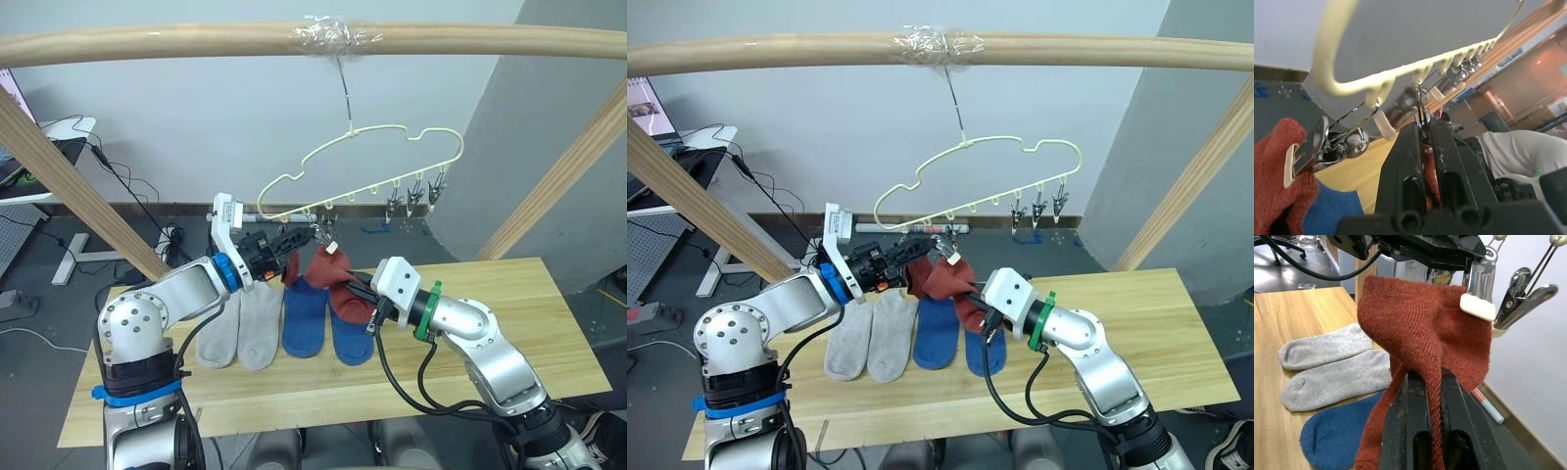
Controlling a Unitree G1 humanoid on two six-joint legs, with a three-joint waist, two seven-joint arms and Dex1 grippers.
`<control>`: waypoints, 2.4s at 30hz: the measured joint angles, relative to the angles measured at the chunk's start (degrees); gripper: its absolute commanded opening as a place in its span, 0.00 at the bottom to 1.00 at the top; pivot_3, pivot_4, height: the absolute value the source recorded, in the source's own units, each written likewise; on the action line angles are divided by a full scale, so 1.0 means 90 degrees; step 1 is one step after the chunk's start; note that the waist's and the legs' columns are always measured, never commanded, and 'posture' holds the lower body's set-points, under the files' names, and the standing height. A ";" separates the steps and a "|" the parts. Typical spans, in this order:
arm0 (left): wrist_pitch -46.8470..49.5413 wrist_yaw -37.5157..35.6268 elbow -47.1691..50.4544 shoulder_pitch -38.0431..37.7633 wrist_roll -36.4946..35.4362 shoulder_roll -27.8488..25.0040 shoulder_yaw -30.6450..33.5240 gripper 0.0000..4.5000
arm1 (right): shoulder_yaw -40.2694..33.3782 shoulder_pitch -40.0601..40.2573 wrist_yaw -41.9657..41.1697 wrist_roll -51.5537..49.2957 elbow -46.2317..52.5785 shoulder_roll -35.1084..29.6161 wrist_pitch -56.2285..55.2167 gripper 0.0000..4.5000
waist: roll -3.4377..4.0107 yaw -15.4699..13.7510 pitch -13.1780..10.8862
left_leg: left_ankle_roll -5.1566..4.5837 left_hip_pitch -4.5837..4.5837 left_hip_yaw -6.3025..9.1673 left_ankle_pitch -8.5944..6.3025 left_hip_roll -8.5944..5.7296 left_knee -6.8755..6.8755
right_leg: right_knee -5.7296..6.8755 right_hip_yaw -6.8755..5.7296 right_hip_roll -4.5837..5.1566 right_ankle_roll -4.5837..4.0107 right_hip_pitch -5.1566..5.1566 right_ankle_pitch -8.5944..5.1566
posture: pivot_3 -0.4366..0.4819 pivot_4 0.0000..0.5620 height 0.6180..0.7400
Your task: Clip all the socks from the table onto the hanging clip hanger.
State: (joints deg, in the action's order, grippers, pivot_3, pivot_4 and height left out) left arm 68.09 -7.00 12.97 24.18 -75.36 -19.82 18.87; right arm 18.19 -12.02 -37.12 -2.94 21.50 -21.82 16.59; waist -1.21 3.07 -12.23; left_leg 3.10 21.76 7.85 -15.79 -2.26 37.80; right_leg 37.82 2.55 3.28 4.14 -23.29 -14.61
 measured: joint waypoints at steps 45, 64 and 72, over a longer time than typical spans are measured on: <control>-0.1459 -0.0995 0.1396 -0.1253 0.1812 -0.1373 -0.1311 1.00 | -0.0690 0.0406 0.0123 -0.1881 0.0195 0.0019 0.1670 0.99 | 0.0004 -0.0056 -0.0002 | -0.0001 0.0008 -0.0005 0.0000 0.0001 -0.0011 | -0.0010 0.0004 0.0000 -0.0003 -0.0008 -0.0001 | 0.42 0.31 1.00; -0.5245 -0.0533 0.0498 -0.1106 0.6433 0.0810 -0.3164 0.54 | -0.1541 0.0404 0.0567 -0.1836 0.0849 -0.0198 0.1605 1.00 | 0.0004 -0.0111 -0.0002 | -0.0003 0.0015 -0.0009 -0.0001 0.0000 -0.0008 | -0.0023 0.0002 0.0001 -0.0001 -0.0004 0.0000 | 0.37 0.33 1.00; -0.5955 -0.0407 -0.0425 -0.0731 0.7077 0.1336 -0.3110 0.54 | -0.1657 0.0218 0.0480 -0.2085 0.1035 -0.0224 0.1564 1.00 | 0.0003 -0.0108 -0.0002 | -0.0004 0.0015 -0.0008 -0.0001 -0.0001 -0.0002 | -0.0023 0.0001 0.0000 0.0000 -0.0001 0.0000 | 0.35 0.33 1.00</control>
State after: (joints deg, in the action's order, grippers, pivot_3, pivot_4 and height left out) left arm 14.49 -10.66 9.15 17.60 -11.66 -7.80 -9.13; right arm 3.28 -10.06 -32.79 -21.70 30.81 -23.84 30.66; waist -1.18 2.10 -12.25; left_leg 3.07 21.89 7.78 -15.80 -2.27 37.78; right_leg 37.62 2.56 3.28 4.14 -23.30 -14.61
